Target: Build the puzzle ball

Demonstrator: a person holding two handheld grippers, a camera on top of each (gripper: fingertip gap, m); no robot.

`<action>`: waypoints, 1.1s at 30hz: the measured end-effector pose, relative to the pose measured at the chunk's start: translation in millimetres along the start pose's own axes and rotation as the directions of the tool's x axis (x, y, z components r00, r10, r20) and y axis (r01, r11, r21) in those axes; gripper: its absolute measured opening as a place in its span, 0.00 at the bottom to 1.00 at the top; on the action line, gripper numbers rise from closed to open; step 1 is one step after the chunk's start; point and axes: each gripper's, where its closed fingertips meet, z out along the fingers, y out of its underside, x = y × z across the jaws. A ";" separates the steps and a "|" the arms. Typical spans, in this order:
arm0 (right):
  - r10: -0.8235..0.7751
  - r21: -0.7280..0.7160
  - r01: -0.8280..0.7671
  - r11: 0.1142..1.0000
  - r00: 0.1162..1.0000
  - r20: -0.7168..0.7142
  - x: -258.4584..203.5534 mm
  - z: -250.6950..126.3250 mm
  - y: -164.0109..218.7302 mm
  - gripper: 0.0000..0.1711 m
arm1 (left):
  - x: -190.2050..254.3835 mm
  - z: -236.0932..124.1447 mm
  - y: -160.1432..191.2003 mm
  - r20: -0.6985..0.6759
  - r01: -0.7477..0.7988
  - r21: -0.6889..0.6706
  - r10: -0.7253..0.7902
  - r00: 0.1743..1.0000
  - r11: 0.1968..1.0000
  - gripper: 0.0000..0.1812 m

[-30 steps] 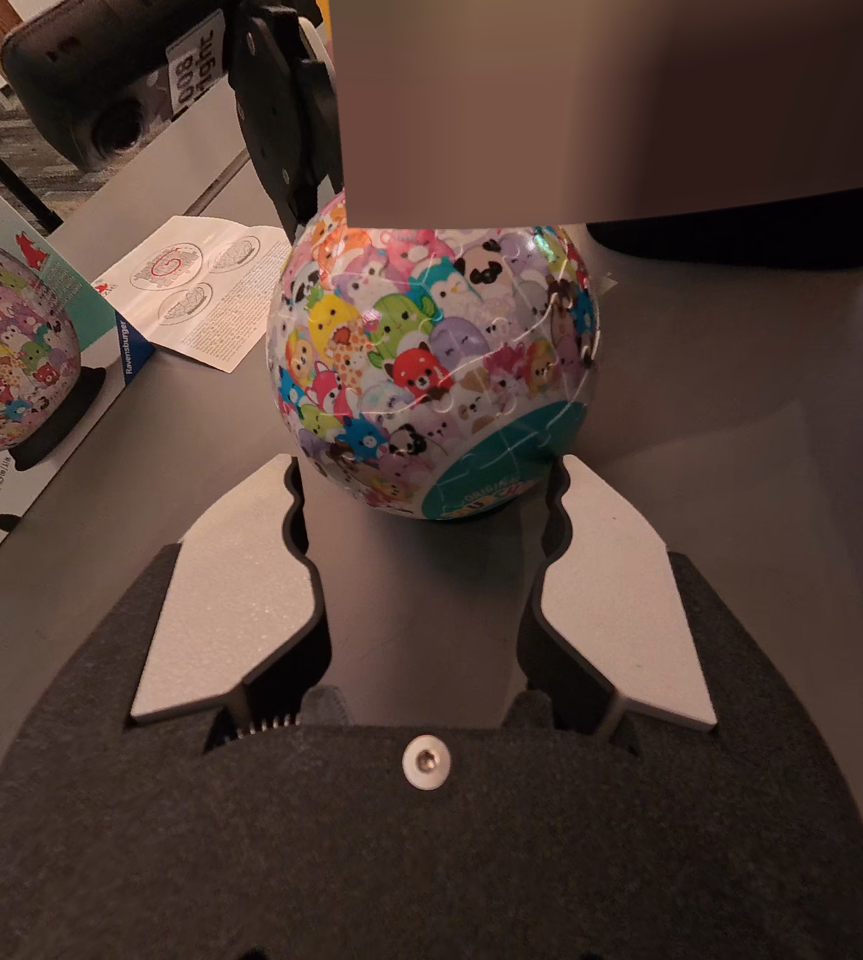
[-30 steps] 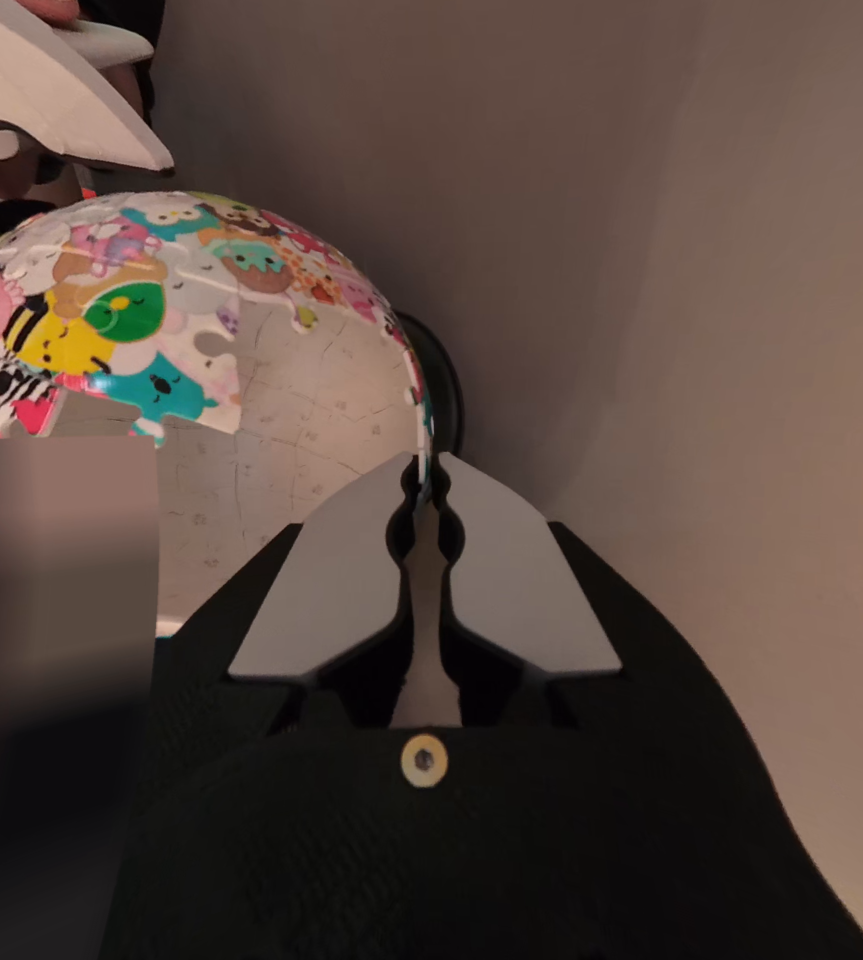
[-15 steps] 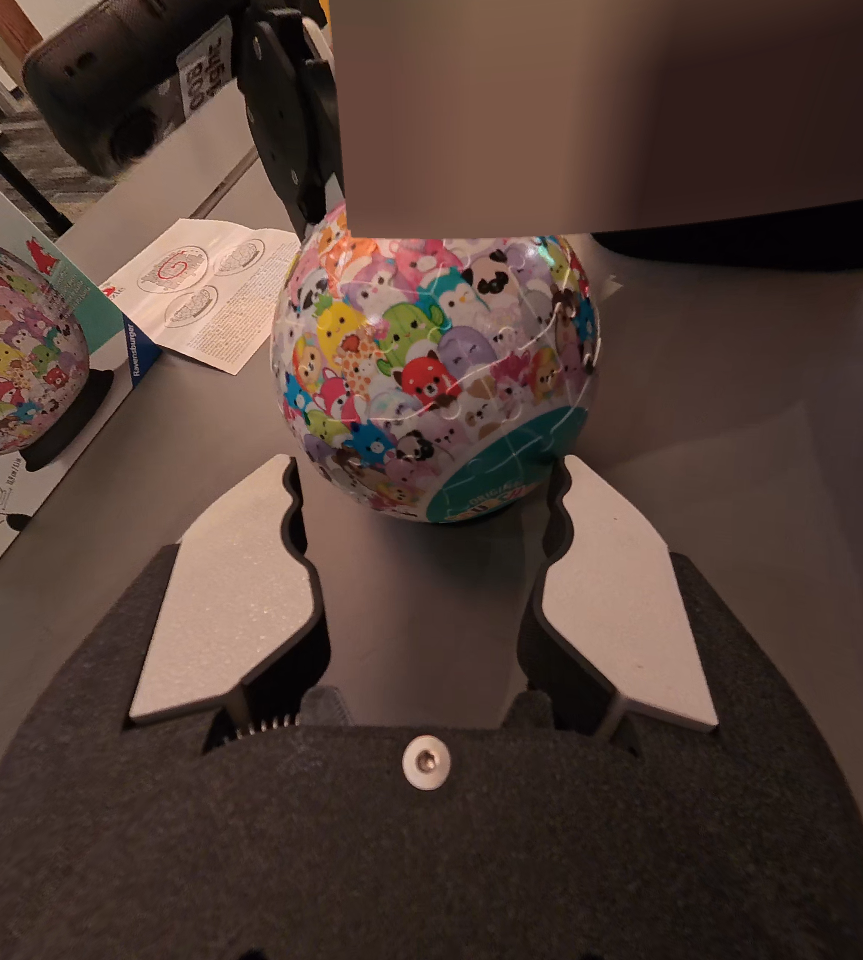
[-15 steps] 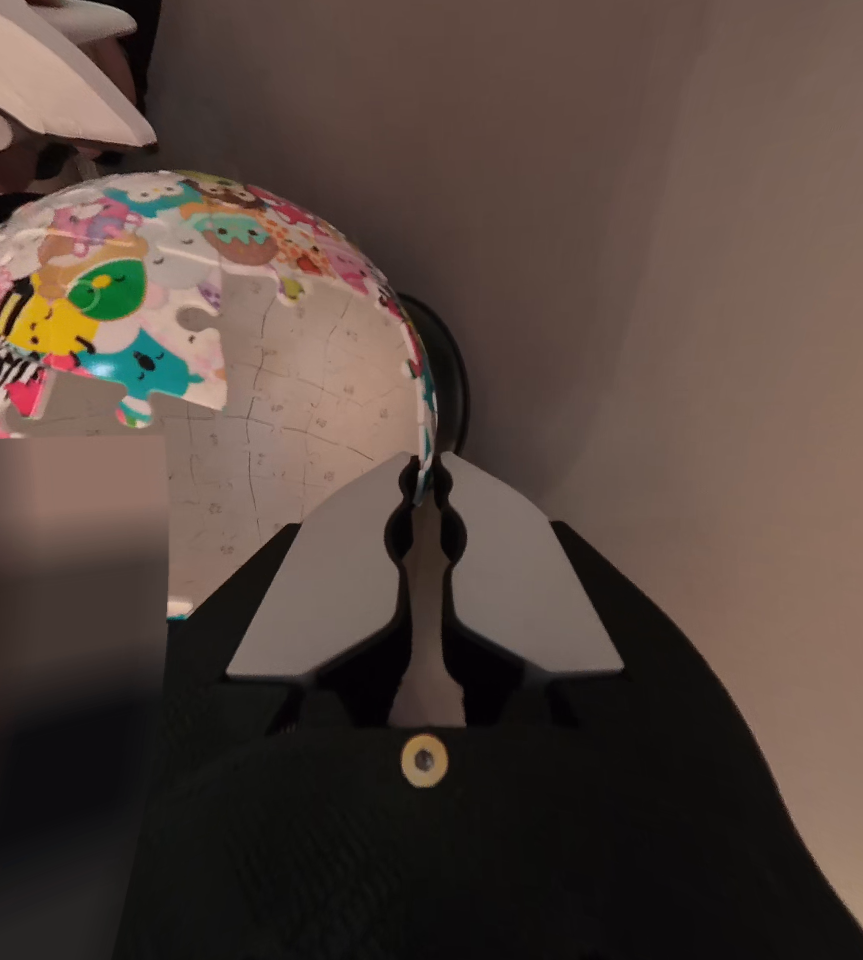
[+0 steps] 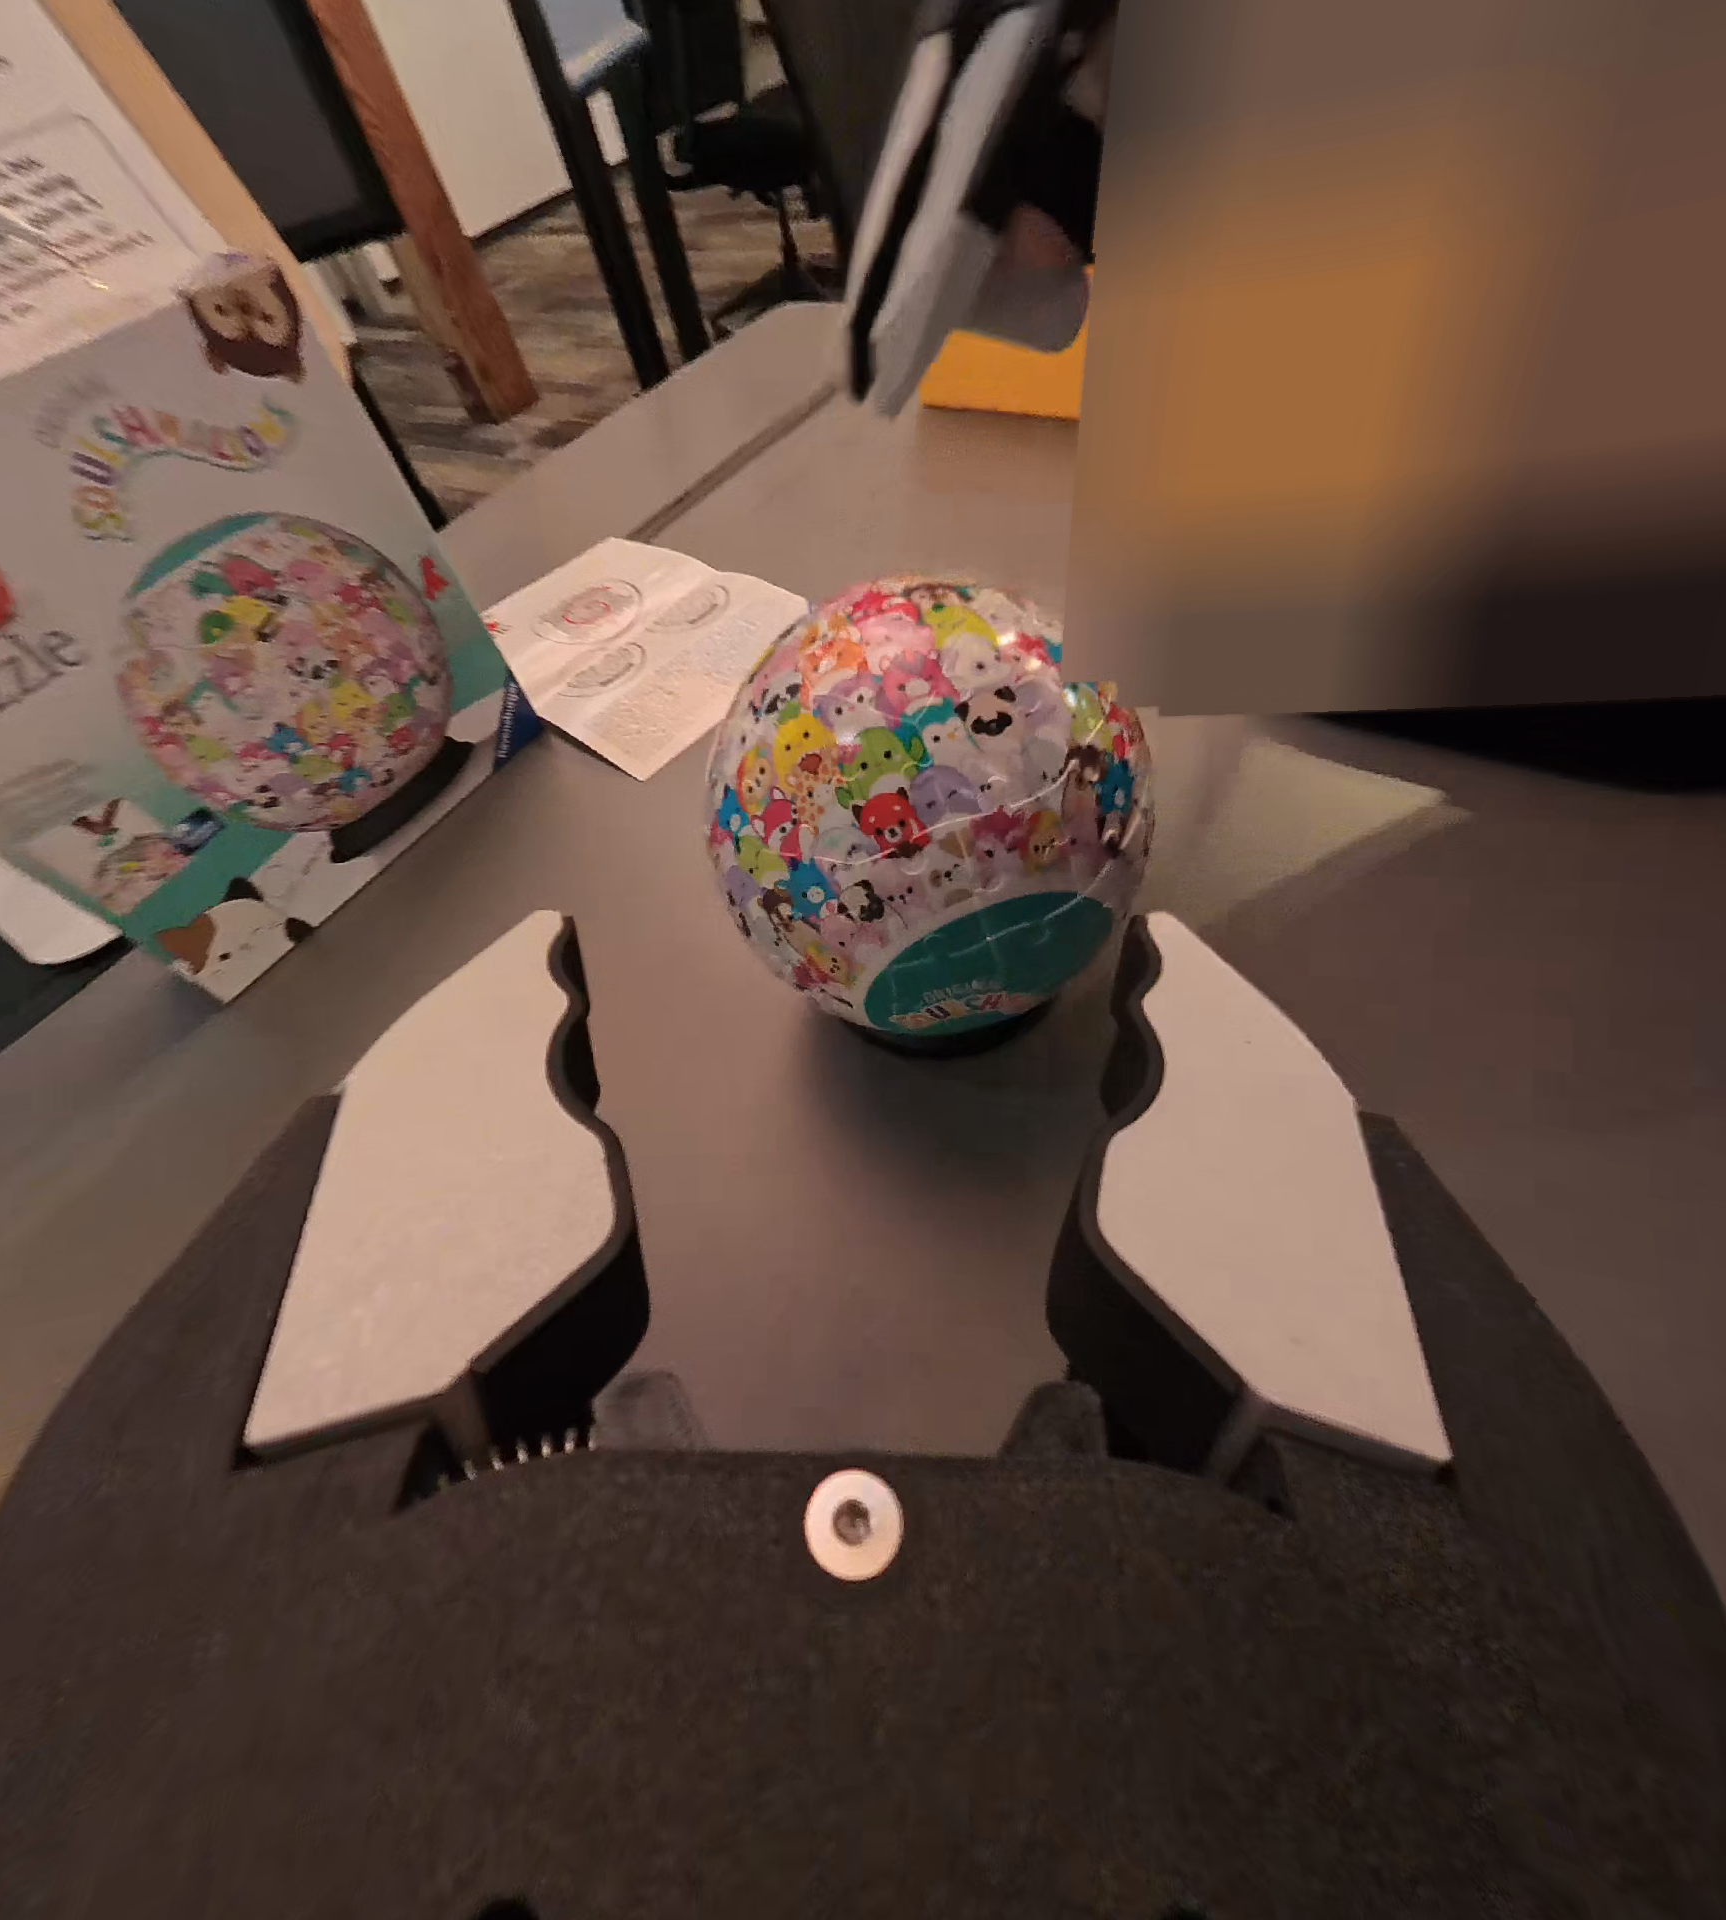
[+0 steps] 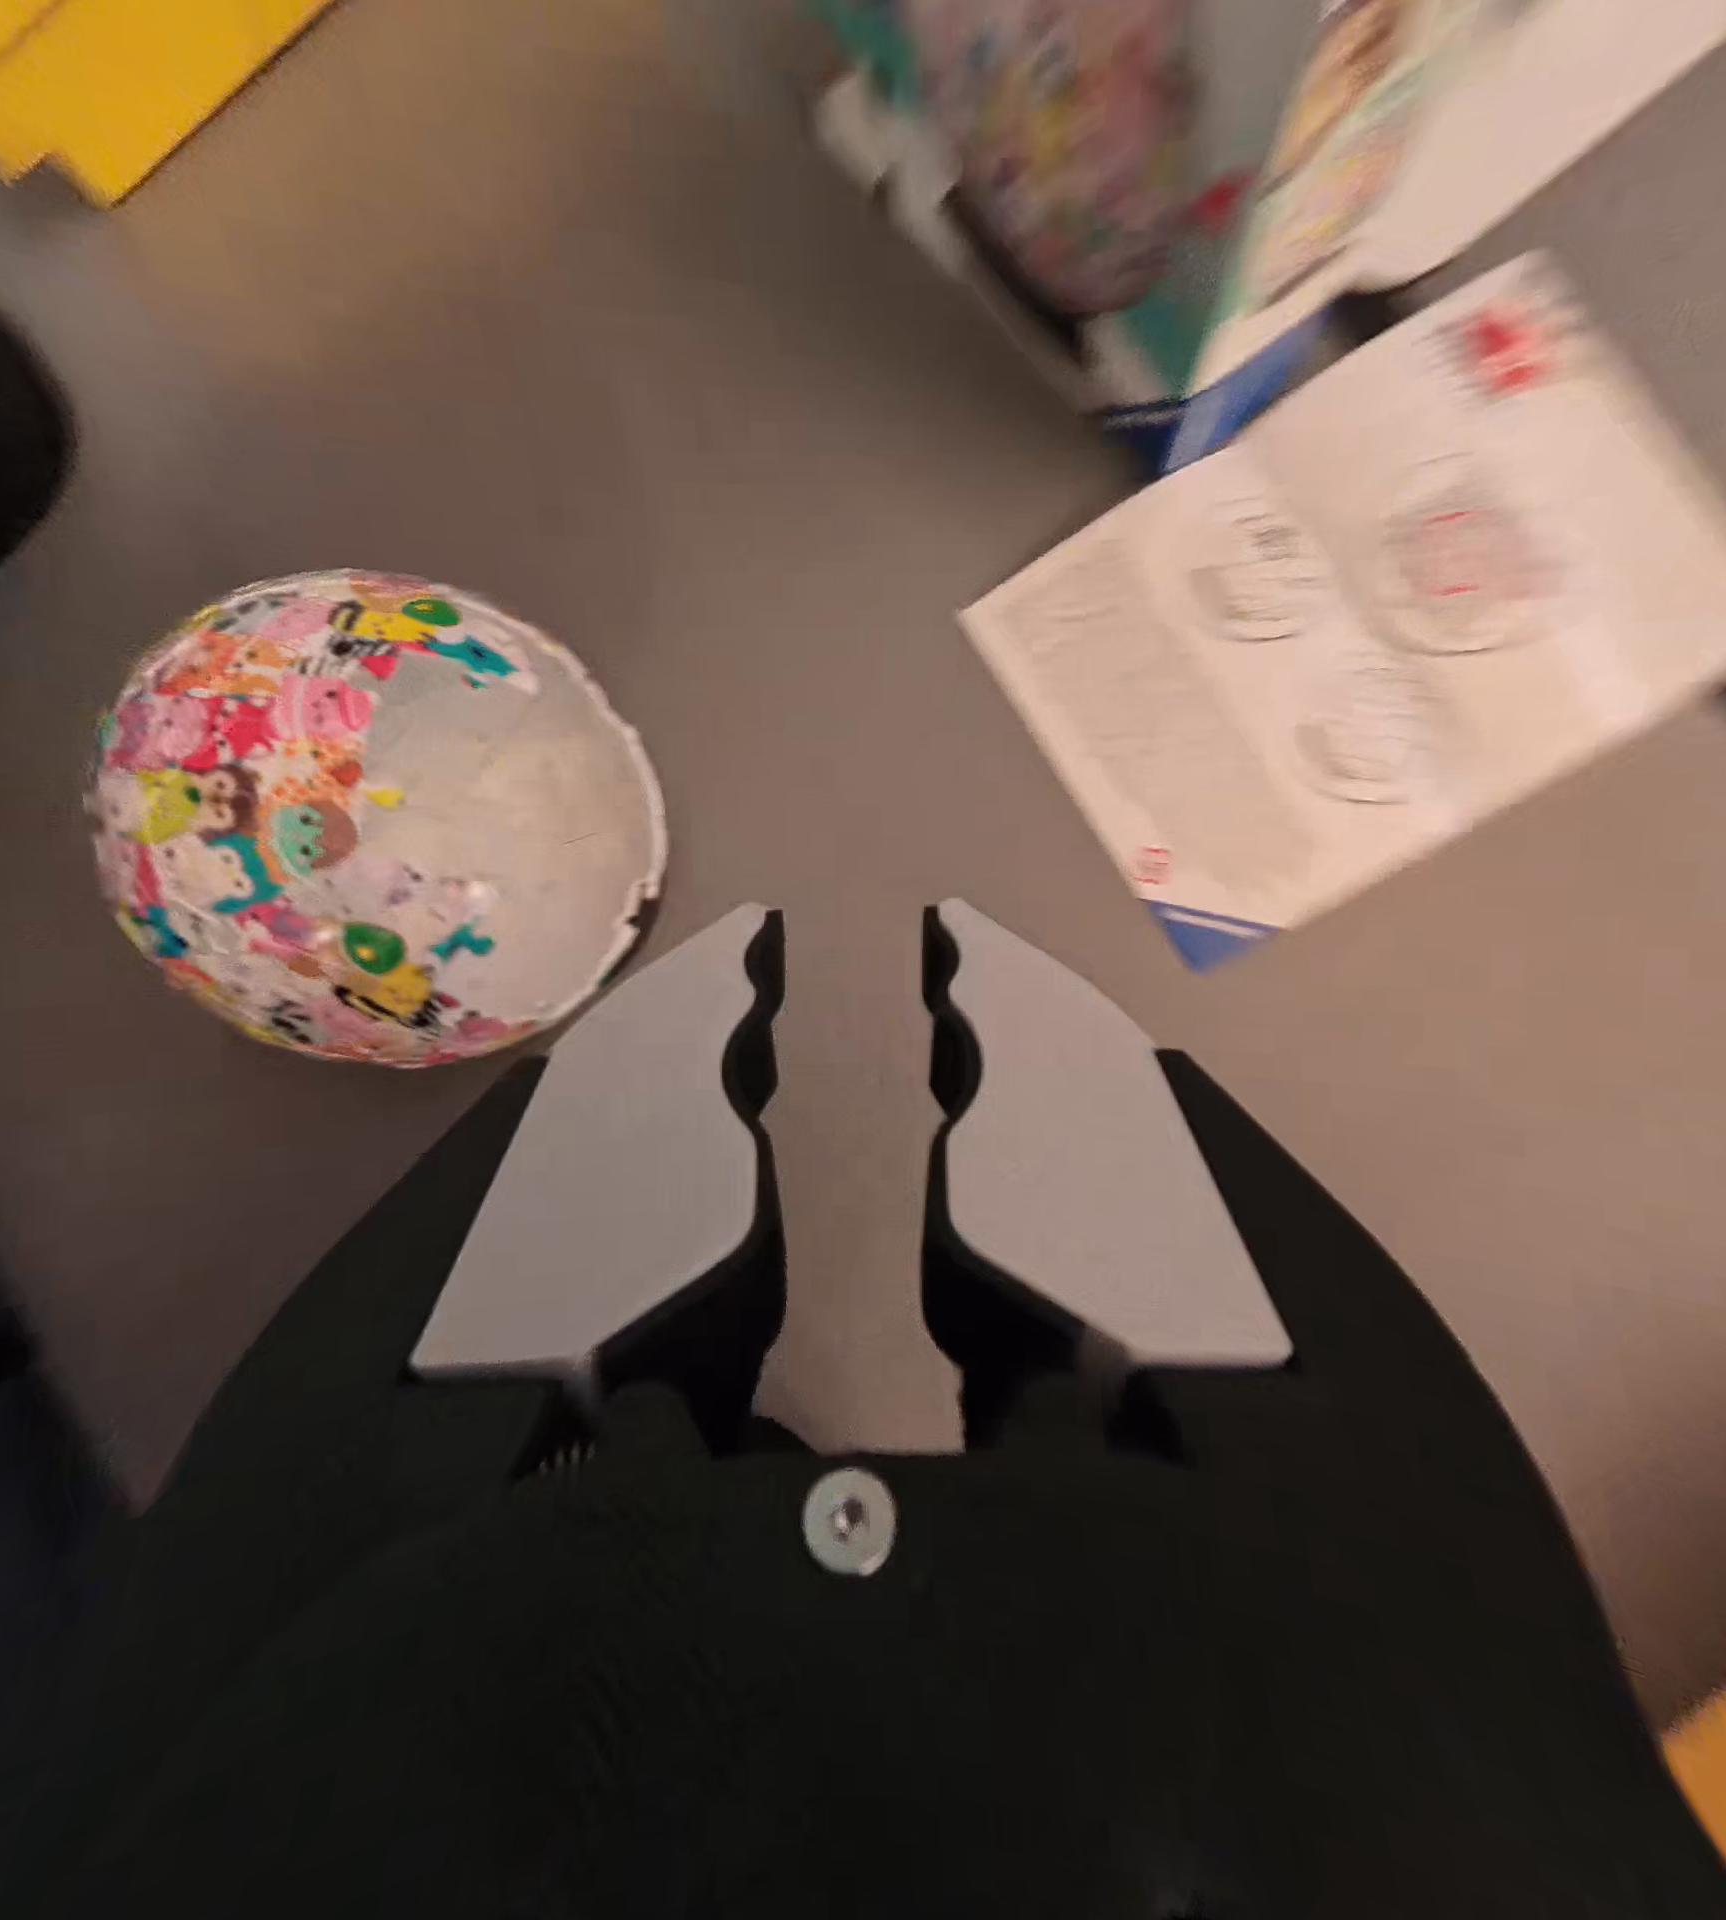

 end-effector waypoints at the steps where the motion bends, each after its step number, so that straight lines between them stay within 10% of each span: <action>1: -0.006 0.096 0.013 0.995 0.997 -0.078 2.7 -17.5 0.1 0.15 | 0.0 -6.5 -3.0 0.028 0.008 0.011 -0.009 1.000 1.000 0.53; 8: 0.011 0.562 0.143 0.815 0.965 -0.262 -42.4 -84.5 43.4 0.30 | 22.8 -40.3 -28.0 0.147 -0.005 0.121 -0.013 0.989 0.993 0.52; 12: -0.060 0.702 0.142 0.698 0.988 -0.141 -88.2 -82.1 61.2 0.38 | 50.1 -45.6 -40.6 0.163 -0.021 0.240 -0.019 0.986 0.971 0.49; 20: -0.080 0.685 0.060 0.726 0.997 -0.004 -90.6 -64.8 88.4 0.22 | 79.9 -27.1 -4.2 0.124 0.038 0.161 -0.059 0.991 0.986 0.55; 25: -0.116 0.674 -0.135 0.726 0.942 0.314 -55.0 -68.5 49.3 0.17 | 56.0 -16.3 -0.2 0.117 0.084 0.299 -0.124 0.985 0.951 0.54; 33: -0.206 0.434 0.000 0.901 0.879 0.429 -35.5 27.3 -12.0 0.21 | -7.0 24.1 -7.3 0.164 0.059 0.308 -0.114 0.980 0.950 0.55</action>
